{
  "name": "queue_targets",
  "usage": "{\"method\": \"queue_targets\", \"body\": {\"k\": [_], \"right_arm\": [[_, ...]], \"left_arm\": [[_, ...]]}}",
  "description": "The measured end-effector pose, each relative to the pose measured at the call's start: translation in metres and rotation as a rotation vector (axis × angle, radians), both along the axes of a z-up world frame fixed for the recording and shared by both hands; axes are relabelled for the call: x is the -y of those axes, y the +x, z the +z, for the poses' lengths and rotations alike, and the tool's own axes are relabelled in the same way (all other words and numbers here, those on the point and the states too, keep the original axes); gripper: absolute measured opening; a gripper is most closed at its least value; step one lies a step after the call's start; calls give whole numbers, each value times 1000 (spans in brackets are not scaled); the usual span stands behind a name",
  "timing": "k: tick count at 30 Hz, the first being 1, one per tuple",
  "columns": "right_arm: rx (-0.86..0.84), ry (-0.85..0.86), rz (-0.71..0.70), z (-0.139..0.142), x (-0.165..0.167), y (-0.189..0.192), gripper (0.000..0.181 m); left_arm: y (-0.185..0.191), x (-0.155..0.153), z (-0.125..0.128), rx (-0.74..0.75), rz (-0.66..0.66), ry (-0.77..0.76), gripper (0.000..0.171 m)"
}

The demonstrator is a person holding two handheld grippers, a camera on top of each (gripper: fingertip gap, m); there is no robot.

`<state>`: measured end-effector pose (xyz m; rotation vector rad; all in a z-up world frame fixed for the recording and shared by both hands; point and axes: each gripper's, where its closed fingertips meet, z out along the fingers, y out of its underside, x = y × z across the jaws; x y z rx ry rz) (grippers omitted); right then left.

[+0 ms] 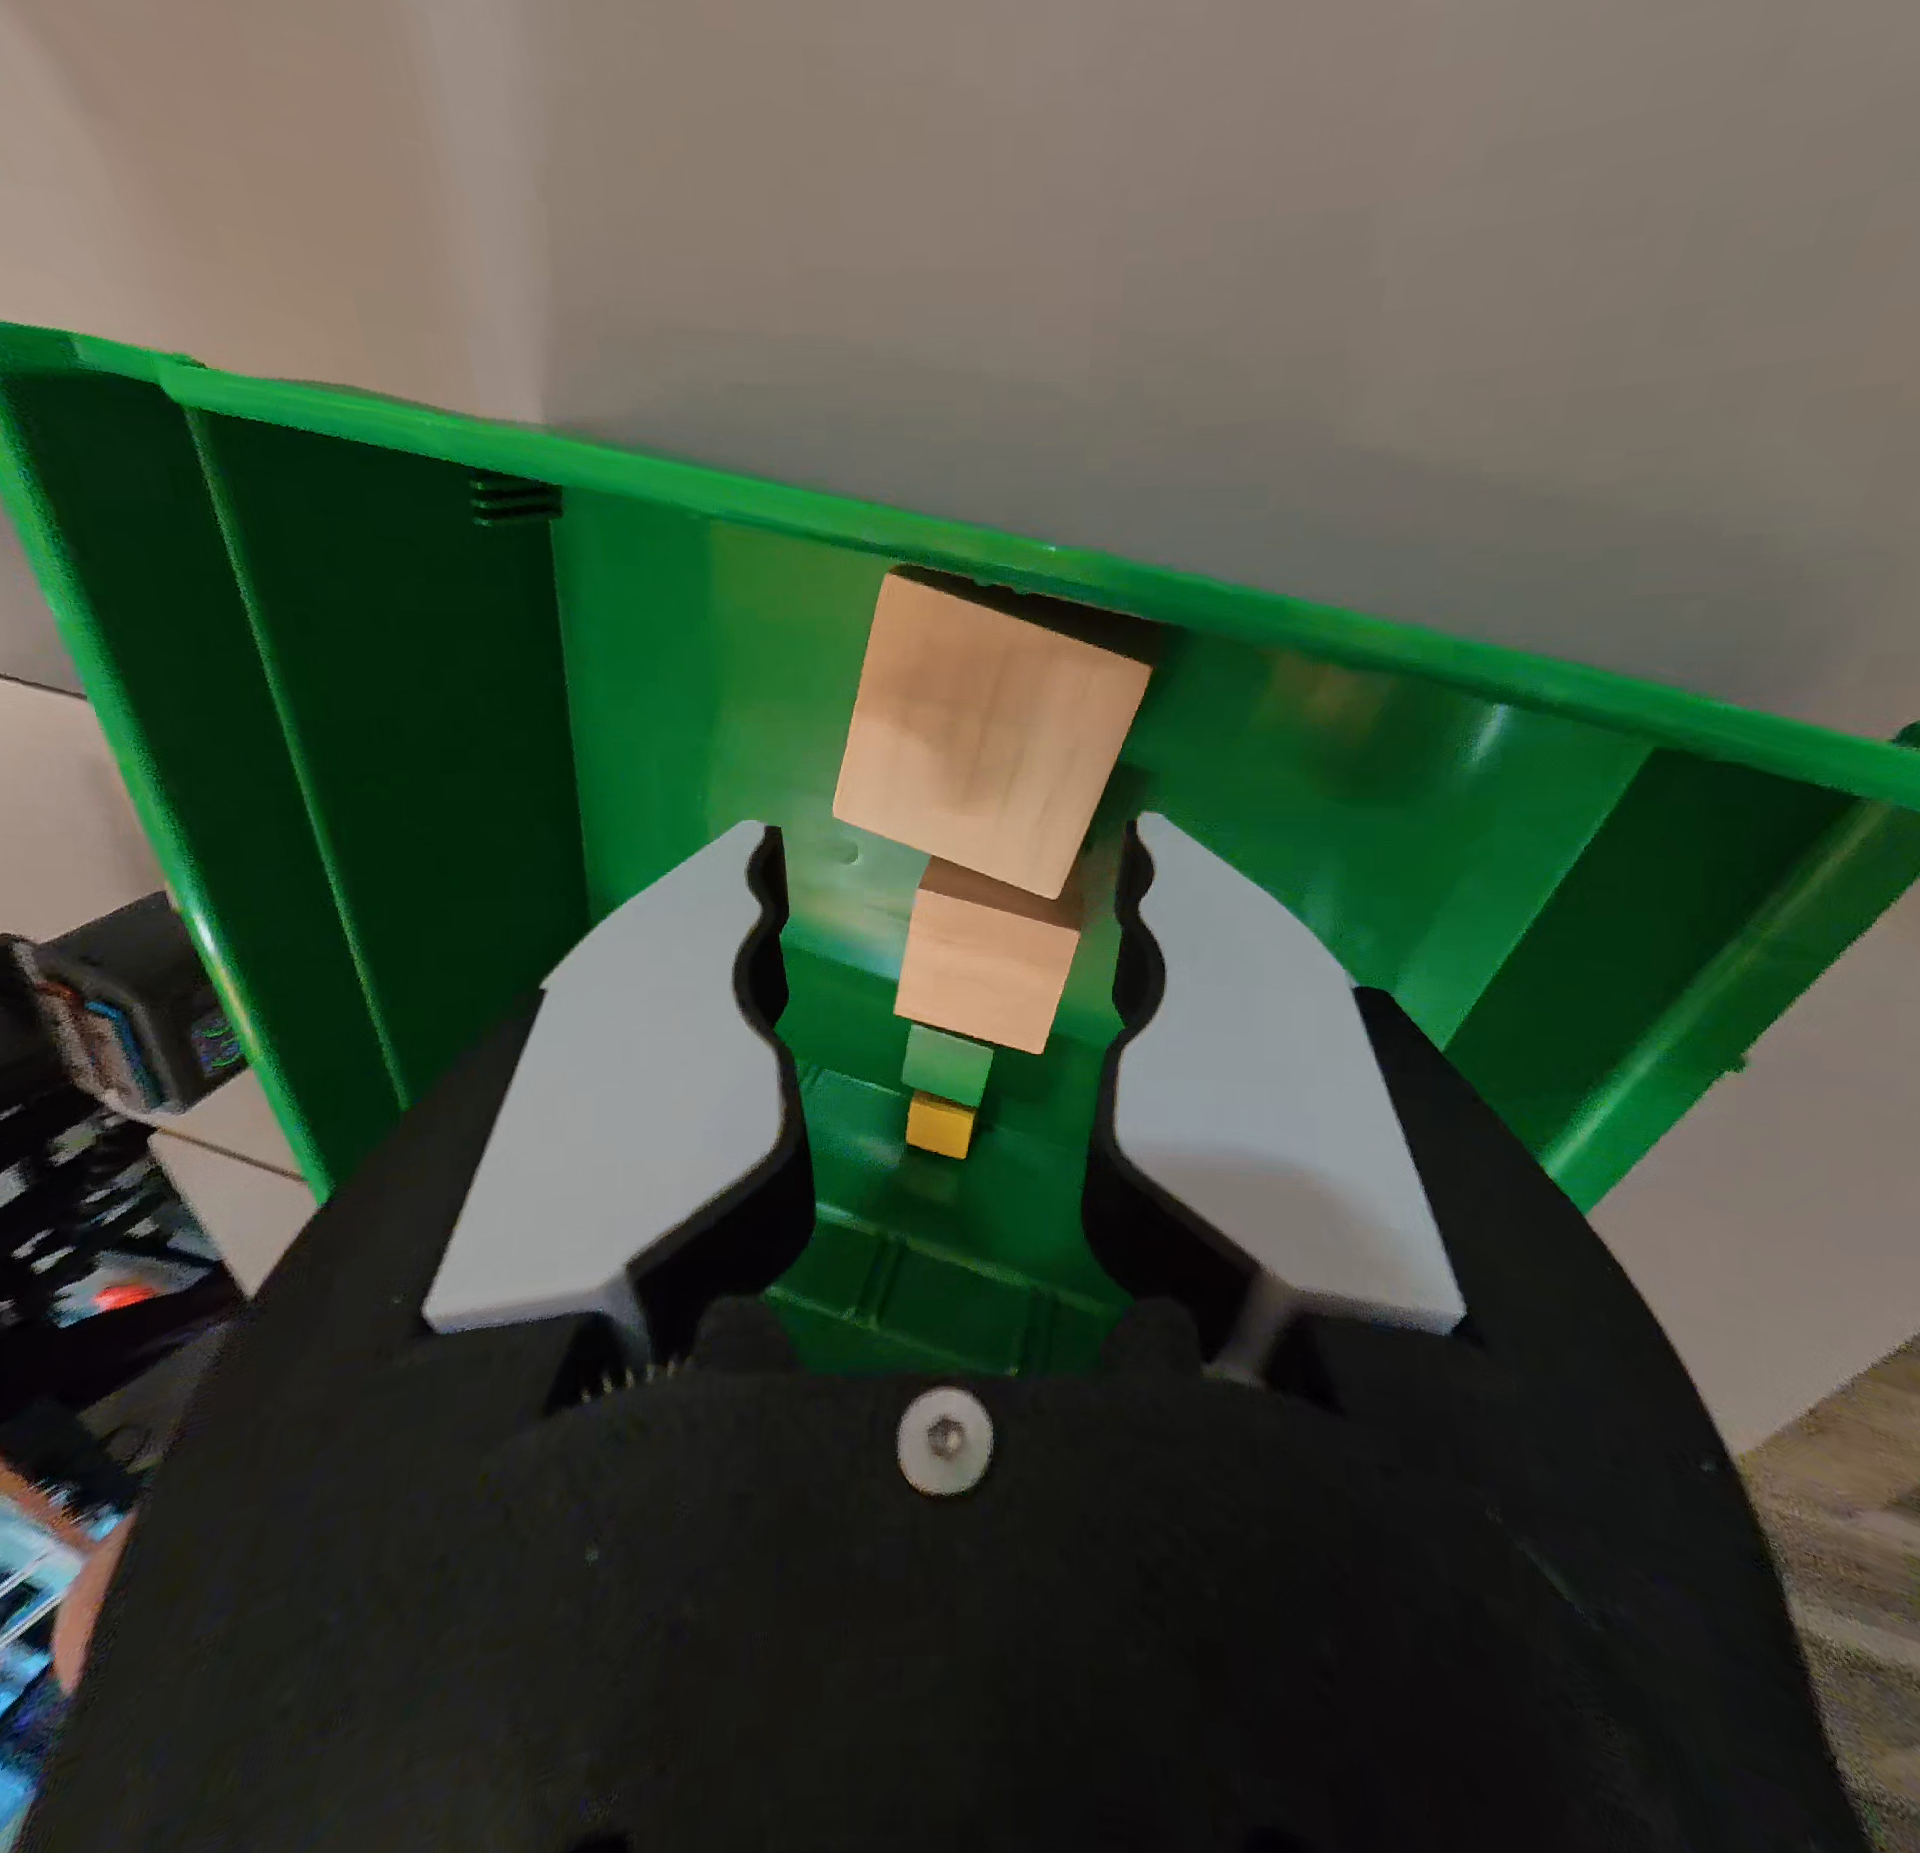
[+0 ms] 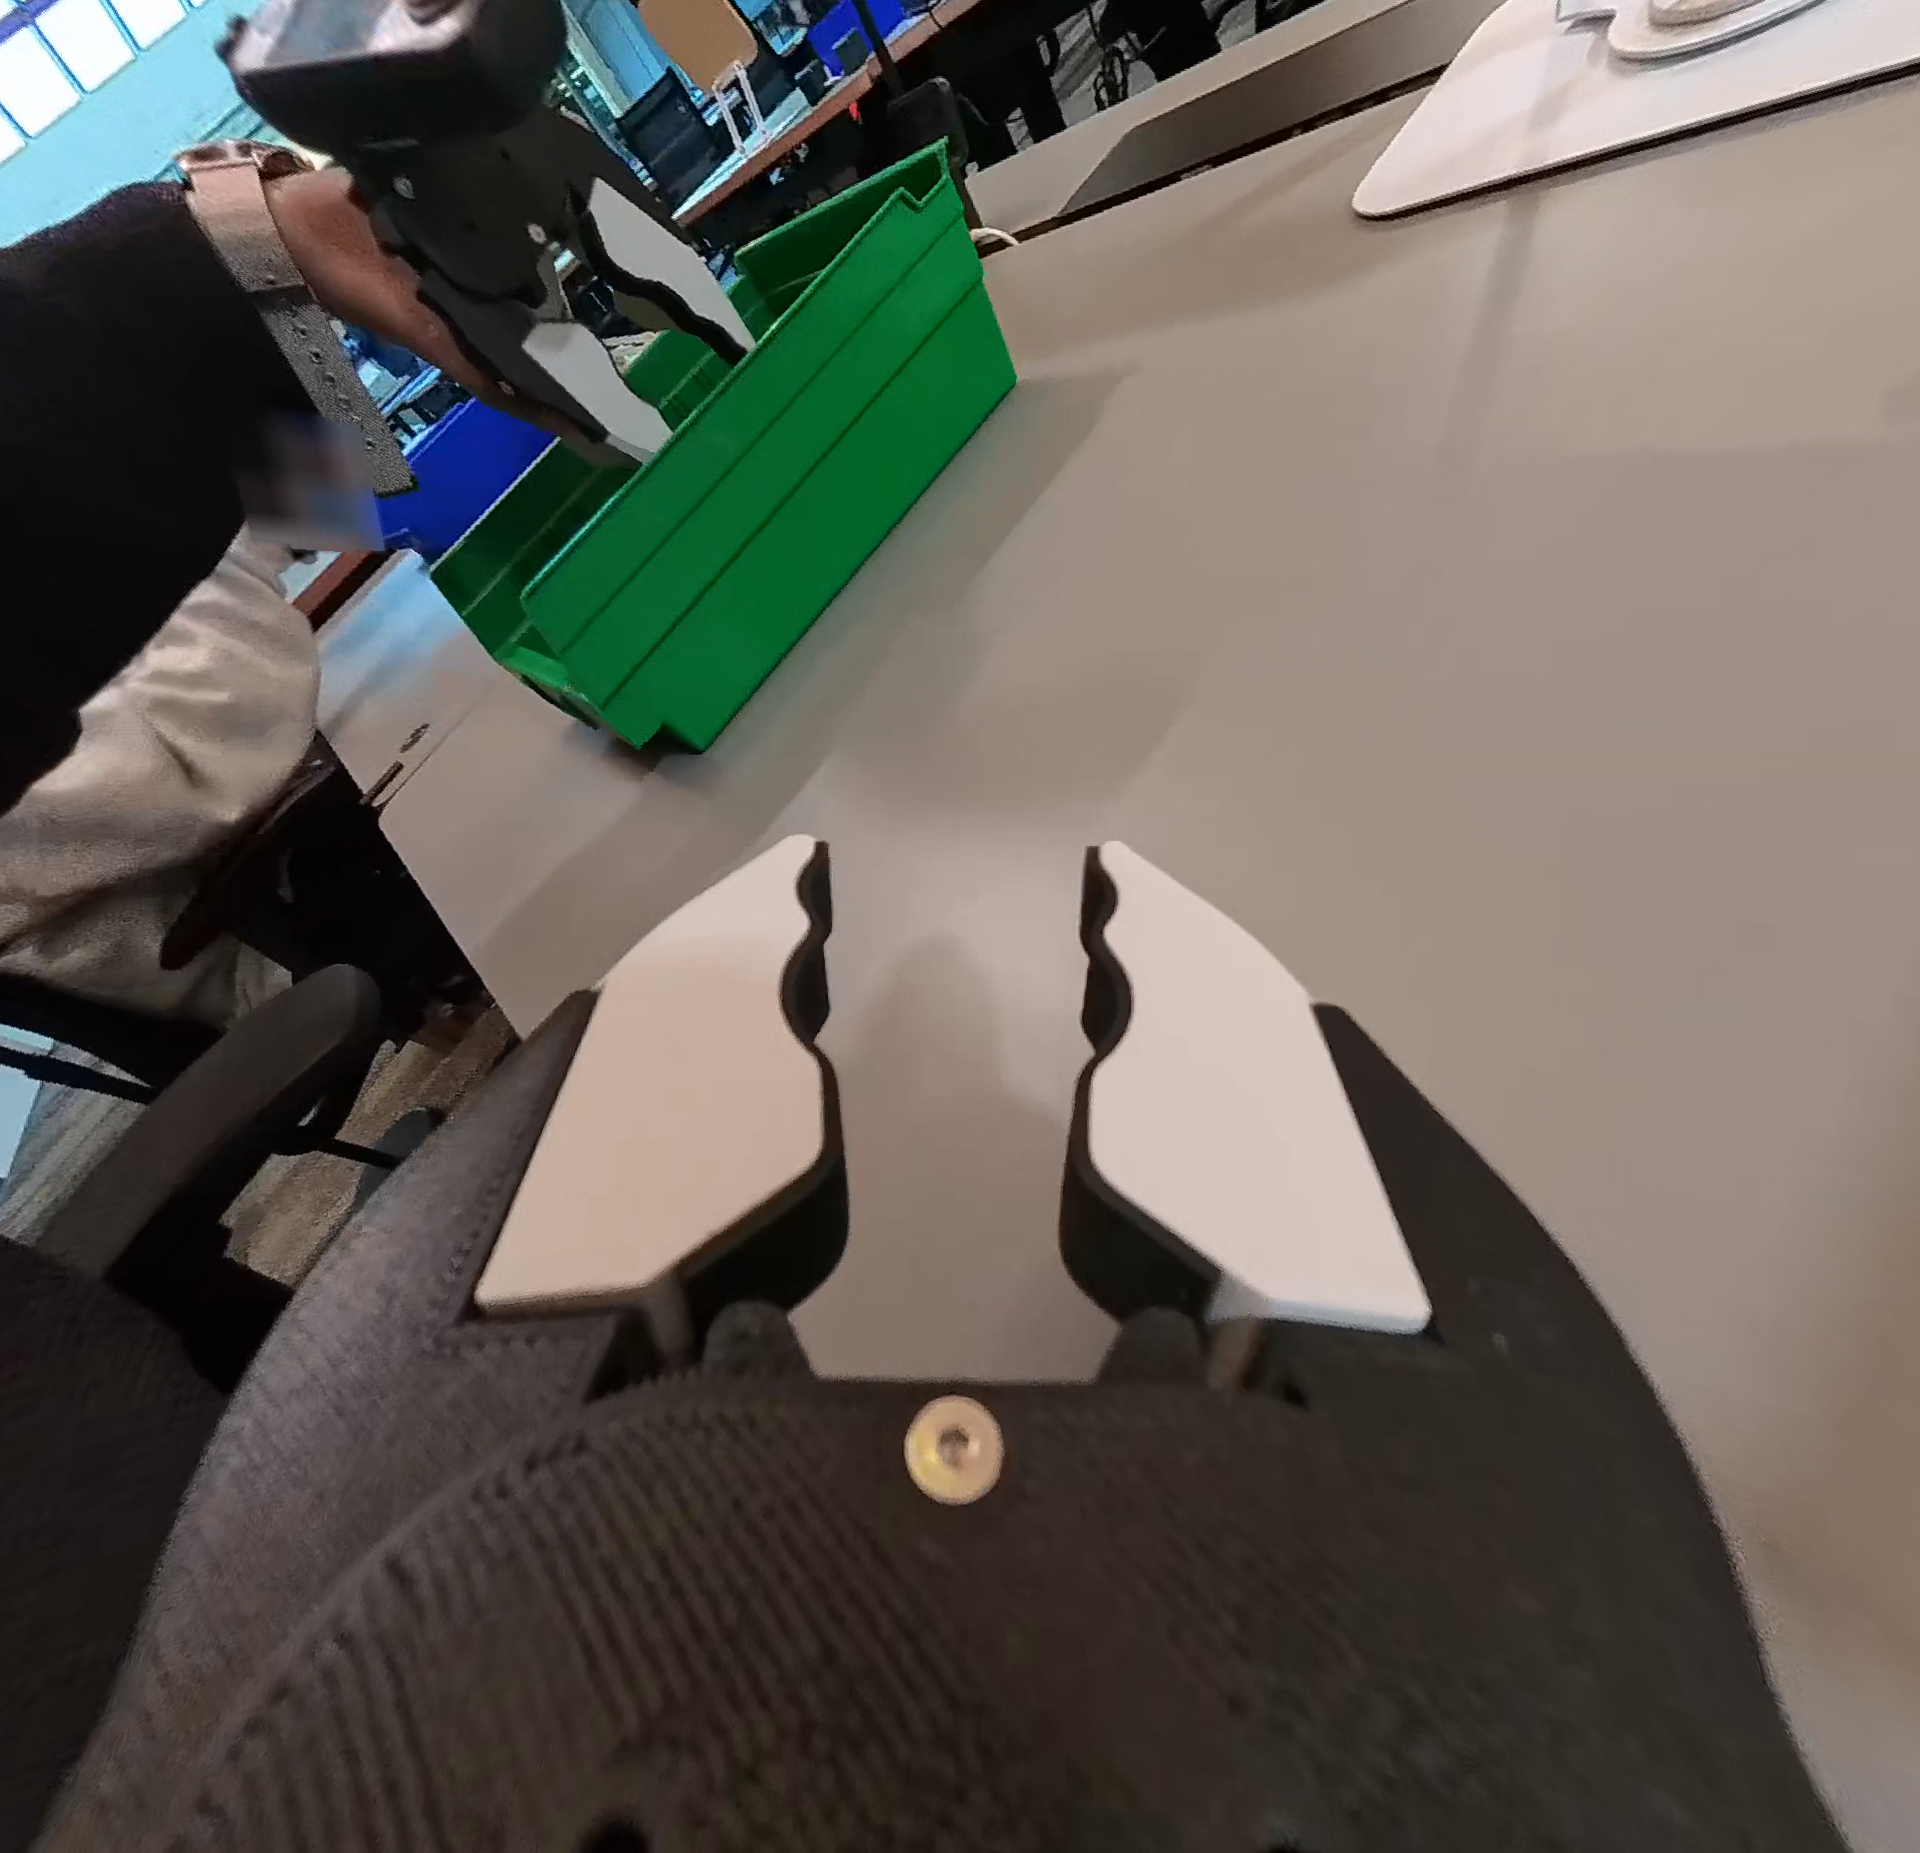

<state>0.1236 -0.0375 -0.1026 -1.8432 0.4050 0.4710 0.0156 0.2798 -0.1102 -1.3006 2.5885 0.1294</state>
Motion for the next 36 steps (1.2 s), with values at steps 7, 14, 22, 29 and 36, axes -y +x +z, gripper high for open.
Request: {"method": "queue_targets", "body": {"k": [7,14,22,29,36], "right_arm": [[-7,5,25,2,-3,-6,46],[-34,1,32,0,-4,-6,45],[-99,6,25,-1,-4,-3,42],[-122,29,46,6,-2,-7,40],[28,58,80,20,0,-7,43]], "left_arm": [[0,-1,-12,-35,-43,42,73],[4,-14,-39,-136,-106,118,75],[-2,2,-42,-144,-55,-58,65],[2,-22,20,102,119,-79,64],[23,32,128,633,319,-406,63]]}}
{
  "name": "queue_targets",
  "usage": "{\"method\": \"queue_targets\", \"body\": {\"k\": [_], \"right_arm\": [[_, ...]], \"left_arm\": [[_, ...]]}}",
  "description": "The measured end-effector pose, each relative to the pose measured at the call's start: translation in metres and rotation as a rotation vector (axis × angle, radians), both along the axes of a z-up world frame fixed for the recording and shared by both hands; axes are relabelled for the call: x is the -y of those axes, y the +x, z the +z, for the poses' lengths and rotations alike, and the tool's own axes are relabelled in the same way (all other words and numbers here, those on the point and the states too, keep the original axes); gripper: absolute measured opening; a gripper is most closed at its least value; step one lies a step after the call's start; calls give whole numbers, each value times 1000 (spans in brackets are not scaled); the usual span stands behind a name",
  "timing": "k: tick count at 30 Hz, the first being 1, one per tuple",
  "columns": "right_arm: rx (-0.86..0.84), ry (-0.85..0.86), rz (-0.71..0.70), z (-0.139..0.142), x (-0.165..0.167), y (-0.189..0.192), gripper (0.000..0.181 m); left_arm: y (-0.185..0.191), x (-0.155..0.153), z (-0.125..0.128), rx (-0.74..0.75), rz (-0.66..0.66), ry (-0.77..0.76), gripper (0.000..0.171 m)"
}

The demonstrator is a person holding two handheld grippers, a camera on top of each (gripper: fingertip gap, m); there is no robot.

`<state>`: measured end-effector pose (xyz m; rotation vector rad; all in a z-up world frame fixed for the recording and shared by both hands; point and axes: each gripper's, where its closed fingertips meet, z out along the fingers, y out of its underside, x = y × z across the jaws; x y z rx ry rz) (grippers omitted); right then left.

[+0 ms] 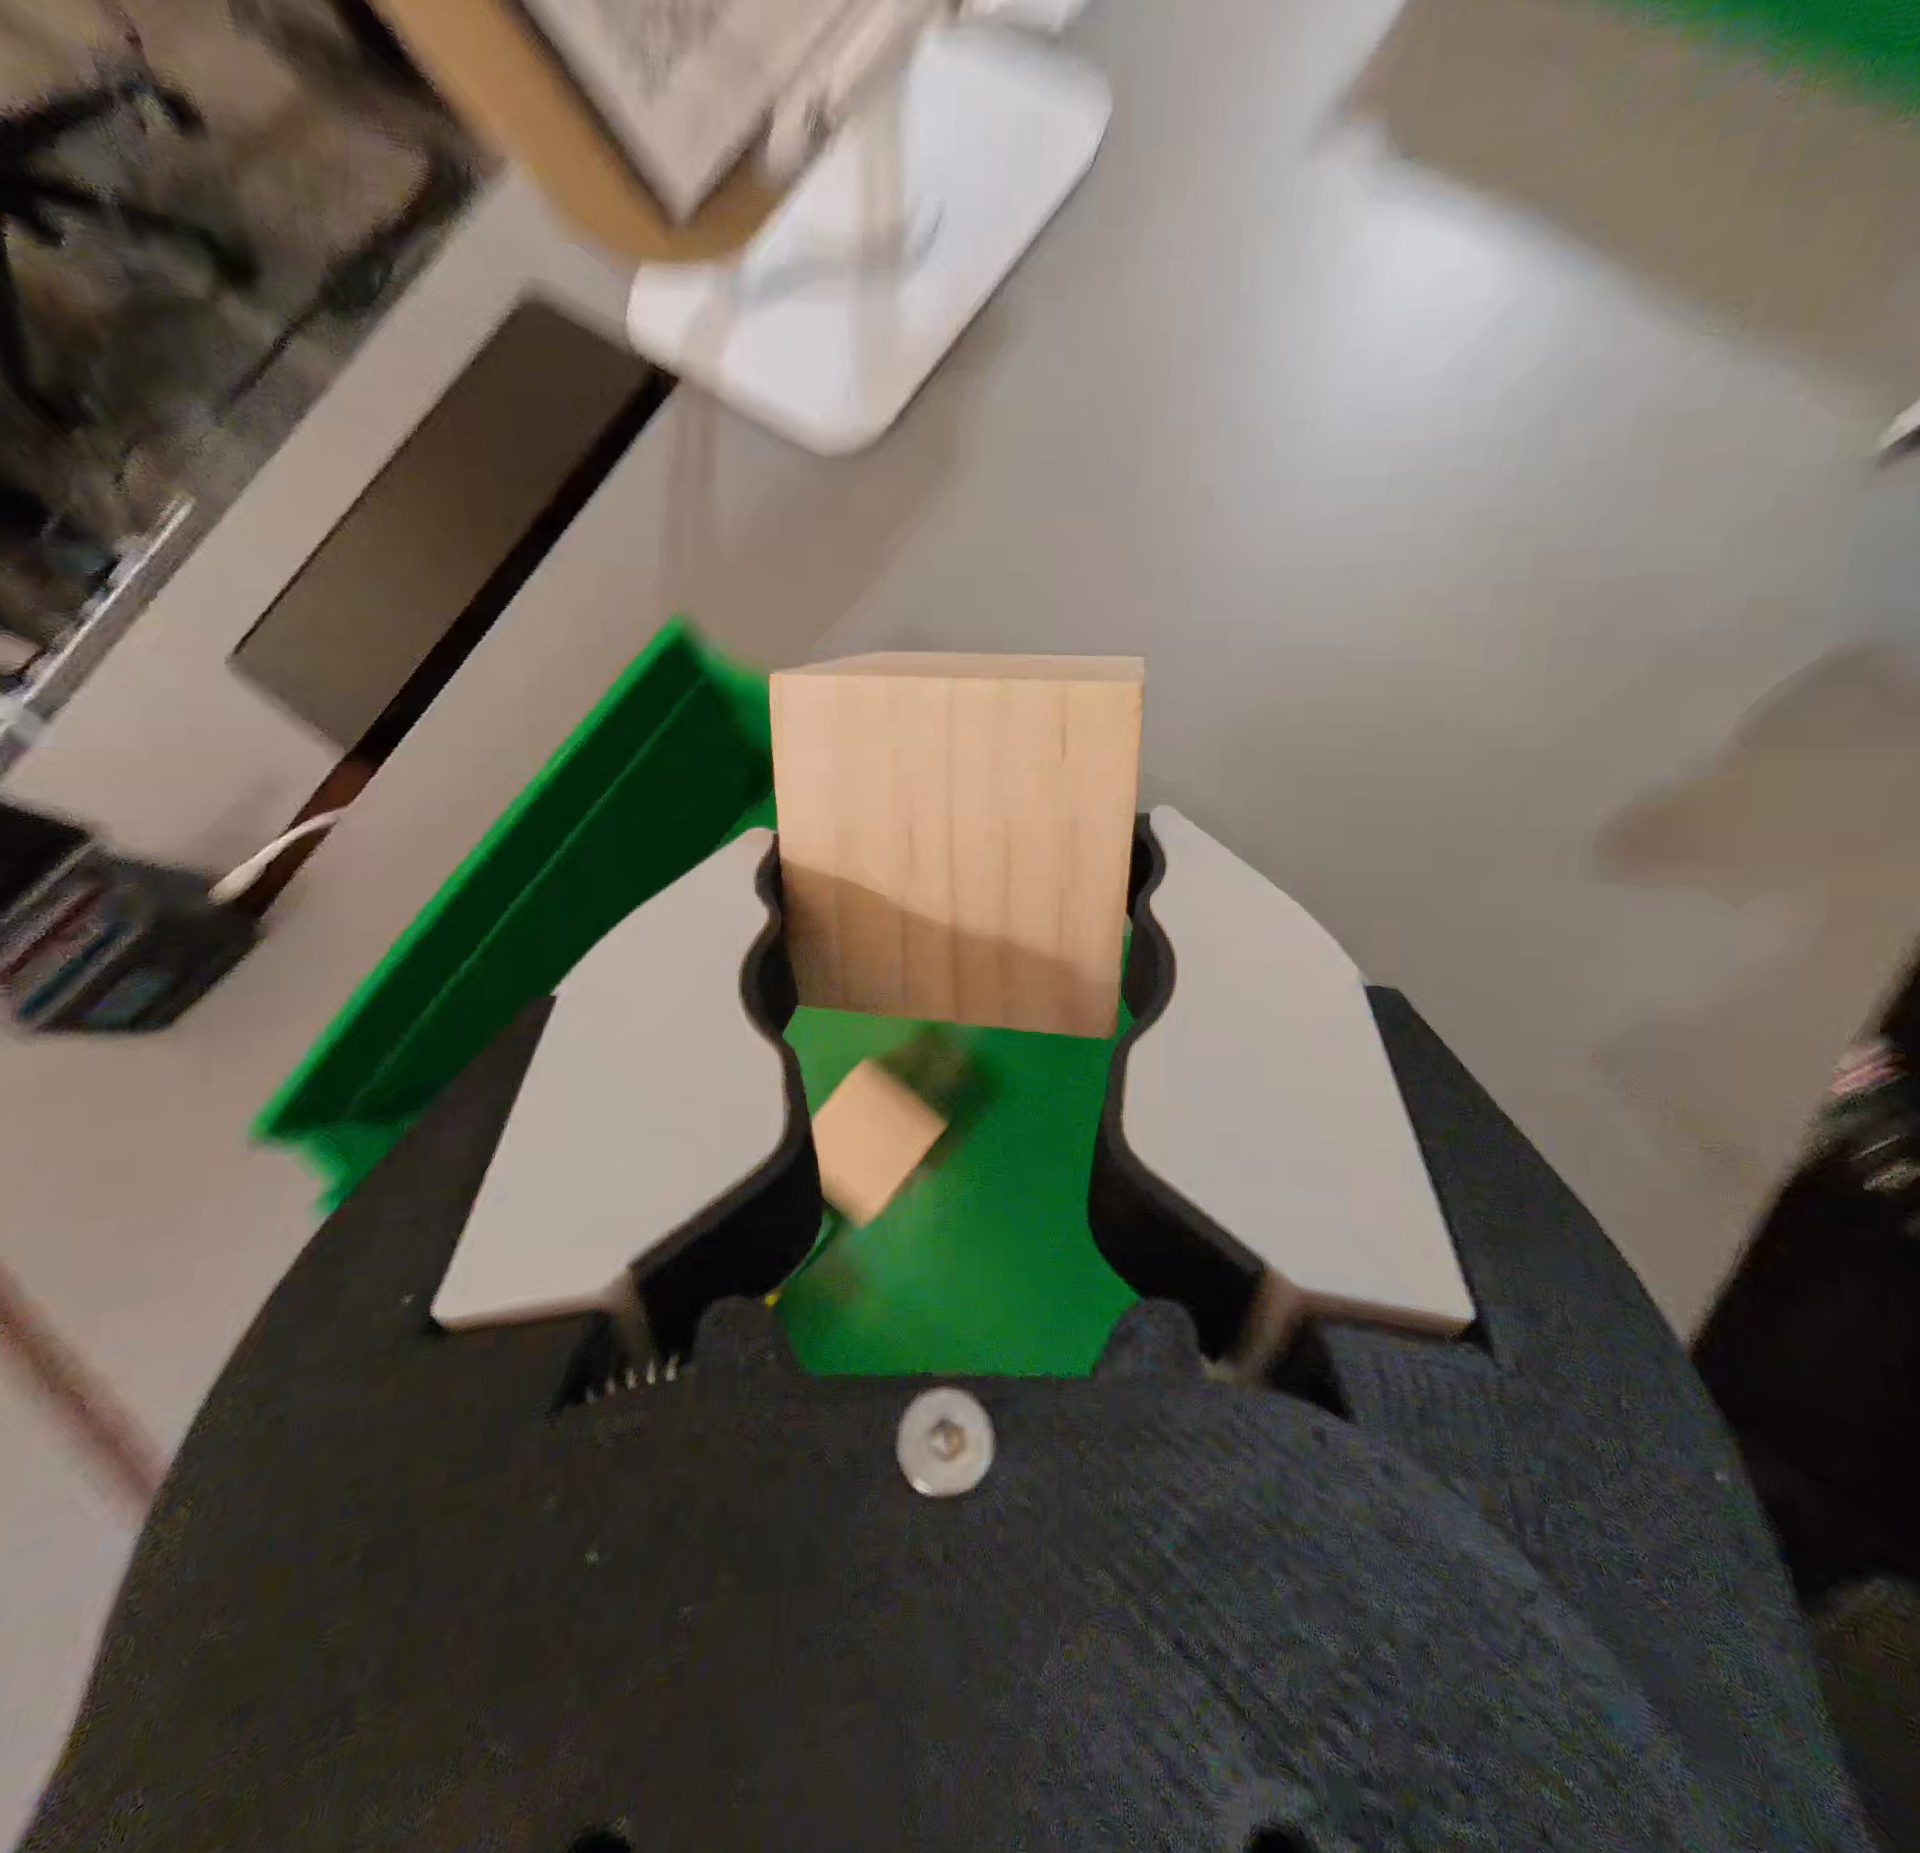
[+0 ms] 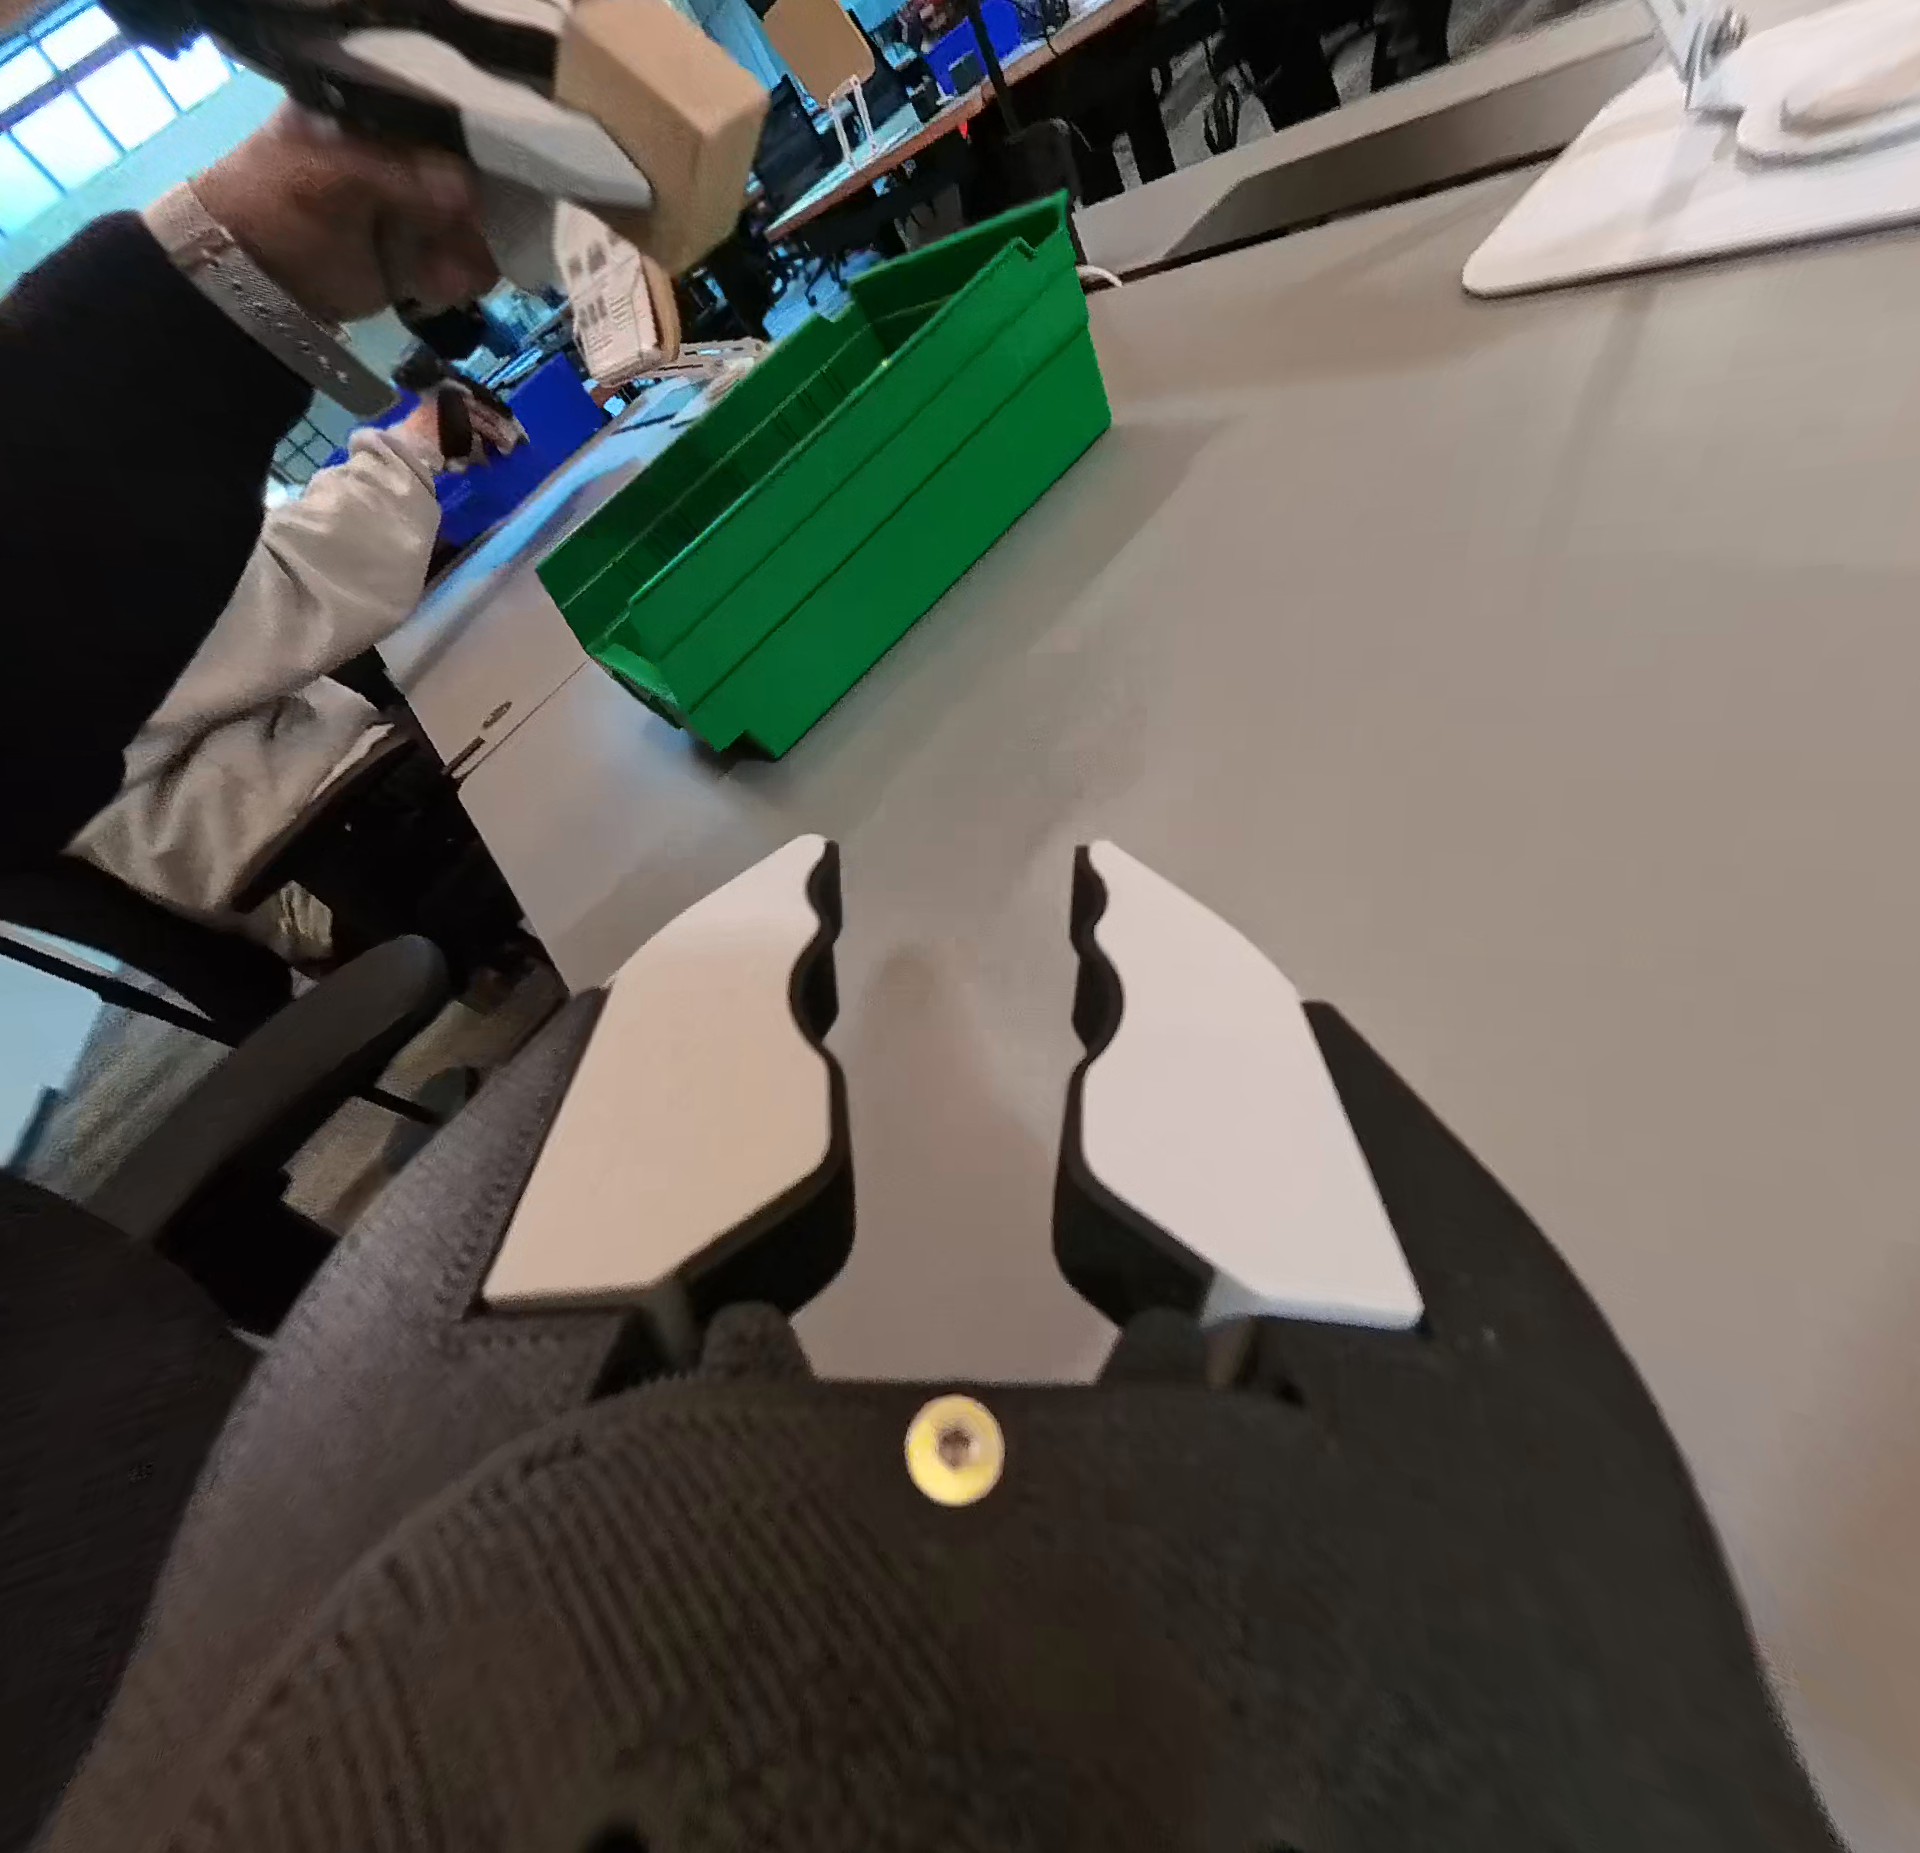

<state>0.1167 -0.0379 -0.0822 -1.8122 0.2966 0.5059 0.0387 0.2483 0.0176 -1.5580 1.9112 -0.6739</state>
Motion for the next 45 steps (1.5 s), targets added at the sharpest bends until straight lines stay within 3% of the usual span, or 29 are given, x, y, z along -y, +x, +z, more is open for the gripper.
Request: {"method": "queue_targets", "body": {"k": [4,6,8,11,13,15,18,22,25,30,45], "right_arm": [[90,100,35,23,7,3,47],[47,180,62,38,11,3,50],[-40,270,87,54,17,3,54],[-162,368,113,69,23,8,61],[-218,377,129,70,25,9,68],[-235,357,138,64,23,7,71],[-235,310,179,53,17,-6,72],[-254,279,217,46,10,-21,72],[-317,287,238,47,9,-24,69],[-418,294,241,47,10,-20,65],[-326,215,268,36,11,-22,54]], "left_arm": [[19,102,42,287,-59,-364,63],[30,149,46,380,-84,-517,63],[40,192,33,421,-113,-632,63],[53,248,-8,417,-156,-777,63],[57,267,-35,446,-131,-850,63],[58,273,-51,483,-63,-957,63],[54,274,-47,494,-85,-1068,63],[46,281,-54,466,-187,-1030,63],[49,276,-64,474,-161,-965,63],[49,282,-70,439,-183,-1005,63],[51,301,-76,413,-237,-1017,63]]}}
